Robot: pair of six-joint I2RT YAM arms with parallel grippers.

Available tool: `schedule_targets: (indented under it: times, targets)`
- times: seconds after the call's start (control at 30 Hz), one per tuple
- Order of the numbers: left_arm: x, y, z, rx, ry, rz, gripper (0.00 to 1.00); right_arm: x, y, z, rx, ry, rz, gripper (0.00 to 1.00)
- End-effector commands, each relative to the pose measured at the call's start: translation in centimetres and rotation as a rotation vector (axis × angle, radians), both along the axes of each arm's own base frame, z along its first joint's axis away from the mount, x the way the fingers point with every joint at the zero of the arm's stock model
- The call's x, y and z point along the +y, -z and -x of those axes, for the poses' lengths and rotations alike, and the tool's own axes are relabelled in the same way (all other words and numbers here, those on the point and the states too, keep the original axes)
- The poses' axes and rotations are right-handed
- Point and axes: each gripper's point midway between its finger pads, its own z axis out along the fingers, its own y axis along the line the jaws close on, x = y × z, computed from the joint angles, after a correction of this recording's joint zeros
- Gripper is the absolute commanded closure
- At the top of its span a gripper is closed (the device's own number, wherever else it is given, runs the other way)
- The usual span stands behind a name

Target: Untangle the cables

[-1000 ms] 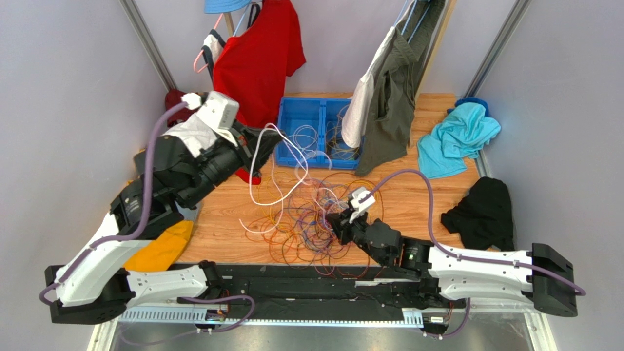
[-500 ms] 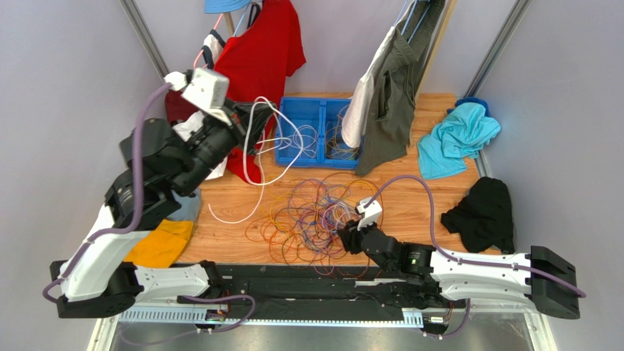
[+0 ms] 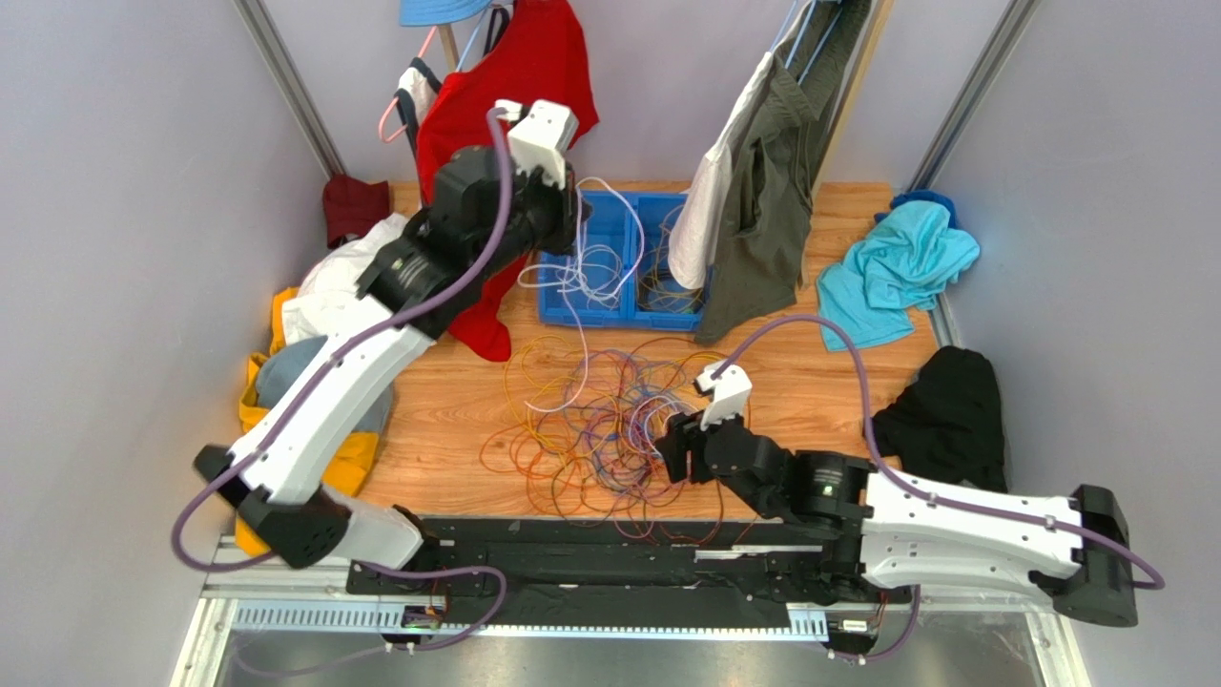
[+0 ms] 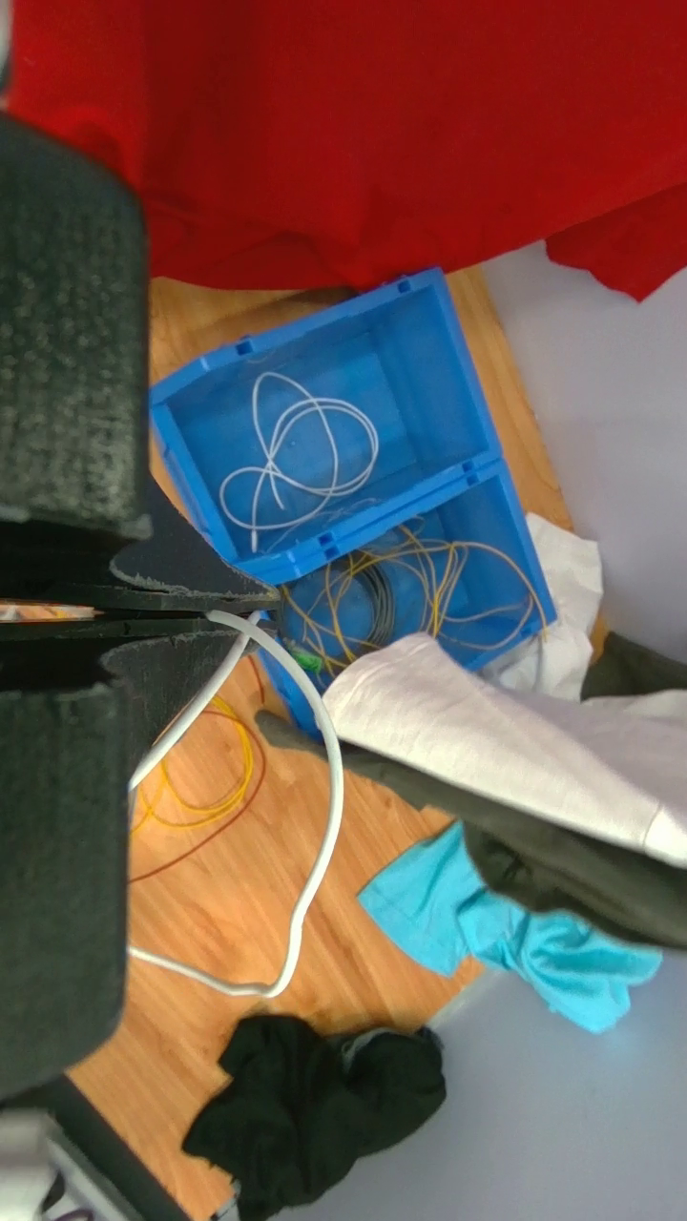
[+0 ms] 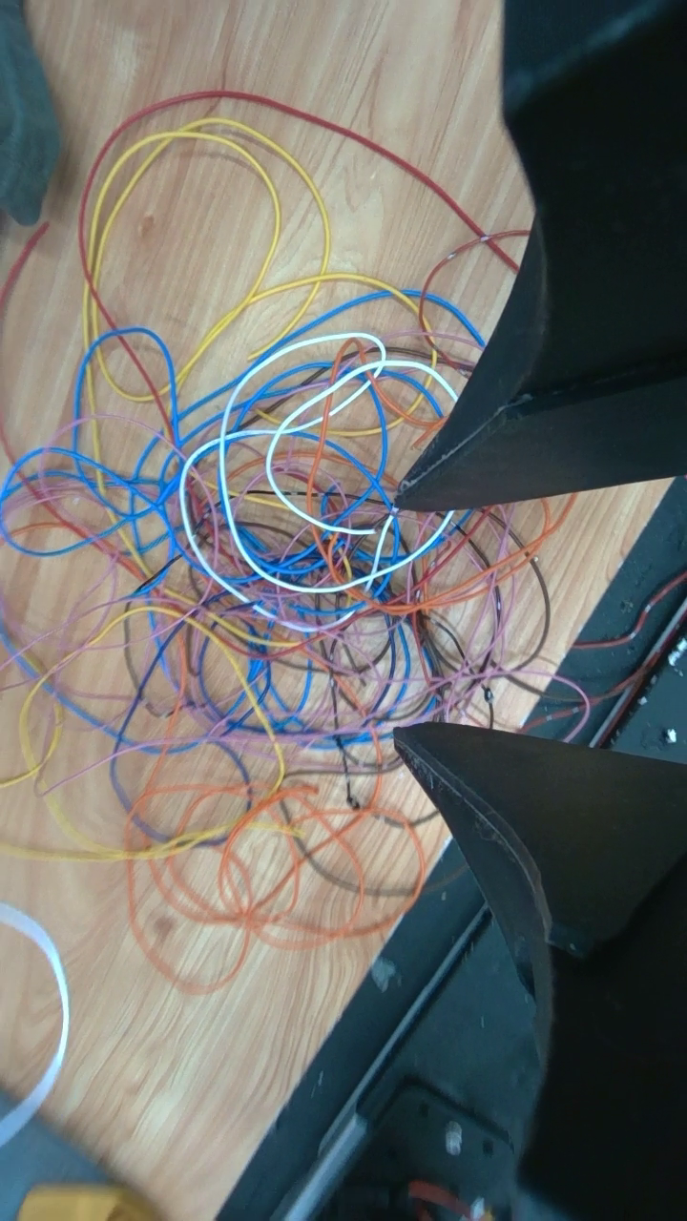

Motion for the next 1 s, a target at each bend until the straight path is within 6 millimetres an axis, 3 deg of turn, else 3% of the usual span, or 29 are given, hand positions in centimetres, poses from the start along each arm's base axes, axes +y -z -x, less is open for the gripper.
schedule_targets:
  times: [0.0, 0.23, 0.3, 0.4, 0.43, 0.5, 0.53, 0.57, 0.73, 0.97]
  targets:
    - [-1.8, -0.7, -3.1, 0.03, 0.045, 0.04, 1.0, -1.3, -2.5, 0.7, -0.01, -0.005, -0.09, 0.41]
    - [-3.7, 0.8, -10.8, 0.109, 0.038, 0.084, 1.0, -2.7, -3.4, 0.9, -0.034, -0.011, -0.084, 0.44]
    - [-3.7, 0.5, -12.7, 0.09, 0.048, 0.128, 1.0, -3.1, -3.9, 0.8, -0.04, -0.004, -0.071, 0.44]
    - [-3.6, 1.8, -15.9, 0.091, 0.054, 0.165, 1.0, -3.5, -4.3, 0.7, -0.053, 0.001, -0.059, 0.44]
    - [-3.8, 3.1, -17.1, 0.117, 0.057, 0.18, 1.0, -3.5, -4.4, 0.7, -0.055, -0.002, -0.061, 0.44]
    - [-3.5, 2.9, -18.9, 0.09, 0.072, 0.23, 1.0, -3.8, -4.7, 0.7, -0.066, 0.0, -0.067, 0.44]
    - [-3.6, 4.1, -20.0, 0.101, 0.08, 0.24, 1.0, -3.8, -4.8, 0.7, -0.07, -0.003, -0.069, 0.44]
    - [-3.3, 3.4, -21.1, 0.062, 0.092, 0.274, 1.0, -3.9, -5.0, 0.7, -0.079, -0.002, -0.073, 0.44]
    - [-4.6, 4.1, -23.3, 0.049, 0.169, 0.376, 1.0, -4.4, -4.8, 0.2, -0.118, 0.011, -0.066, 0.45]
    - [-3.8, 3.6, -25.5, -0.086, 0.142, 0.384, 1.0, -4.3, -4.6, 0.1, -0.131, 0.003, -0.055, 0.45]
